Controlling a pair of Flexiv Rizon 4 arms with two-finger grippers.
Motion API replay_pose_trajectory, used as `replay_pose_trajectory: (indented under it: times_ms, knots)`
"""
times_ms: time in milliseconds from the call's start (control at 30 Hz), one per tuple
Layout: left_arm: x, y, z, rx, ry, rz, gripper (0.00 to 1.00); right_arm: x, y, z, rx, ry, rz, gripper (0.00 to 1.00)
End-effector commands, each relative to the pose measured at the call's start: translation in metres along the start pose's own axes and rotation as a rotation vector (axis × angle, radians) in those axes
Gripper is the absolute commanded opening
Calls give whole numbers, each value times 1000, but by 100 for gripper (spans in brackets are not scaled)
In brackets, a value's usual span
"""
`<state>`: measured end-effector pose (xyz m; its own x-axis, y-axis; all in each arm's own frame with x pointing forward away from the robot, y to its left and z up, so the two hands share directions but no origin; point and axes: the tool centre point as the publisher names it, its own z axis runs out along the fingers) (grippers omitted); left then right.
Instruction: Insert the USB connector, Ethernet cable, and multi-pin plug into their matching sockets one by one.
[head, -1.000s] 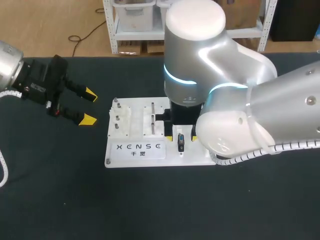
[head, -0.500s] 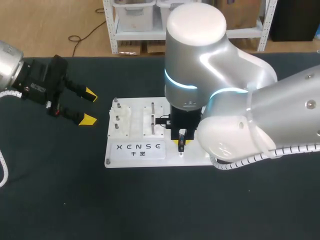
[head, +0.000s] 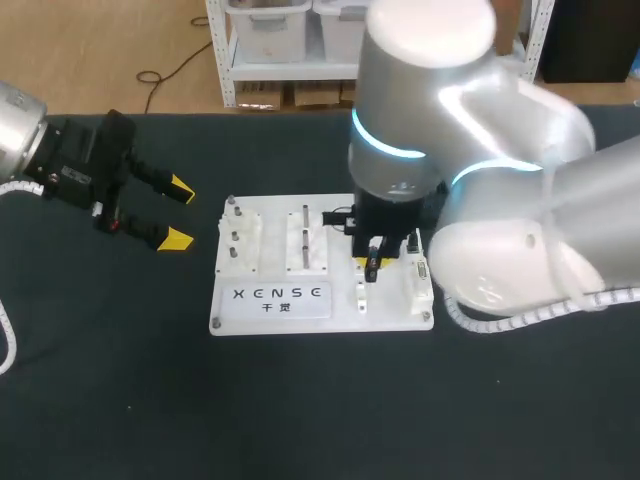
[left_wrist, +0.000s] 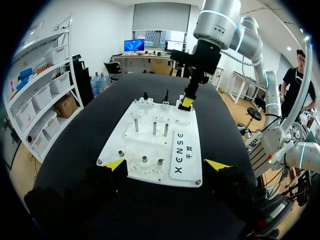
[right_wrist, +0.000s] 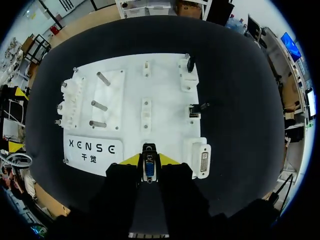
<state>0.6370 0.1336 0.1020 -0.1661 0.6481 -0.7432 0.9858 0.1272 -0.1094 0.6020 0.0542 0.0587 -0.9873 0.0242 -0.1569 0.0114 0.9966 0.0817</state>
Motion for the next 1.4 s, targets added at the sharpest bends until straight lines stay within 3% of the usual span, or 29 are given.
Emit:
replay_pose_trajectory:
  times_ms: [33, 533, 1400]
  knots:
    - [1, -1, 0, -3, -4, 3, 100, 6, -22, -18, -20, -37, 2, 0]
    - [1, -1, 0, -3, -4, 3, 100, 5, -58, -23, 37, -41, -5, 0]
    - [1, -1, 0, -3, -4, 3, 100, 6, -63, -14, 74, -59, -17, 0]
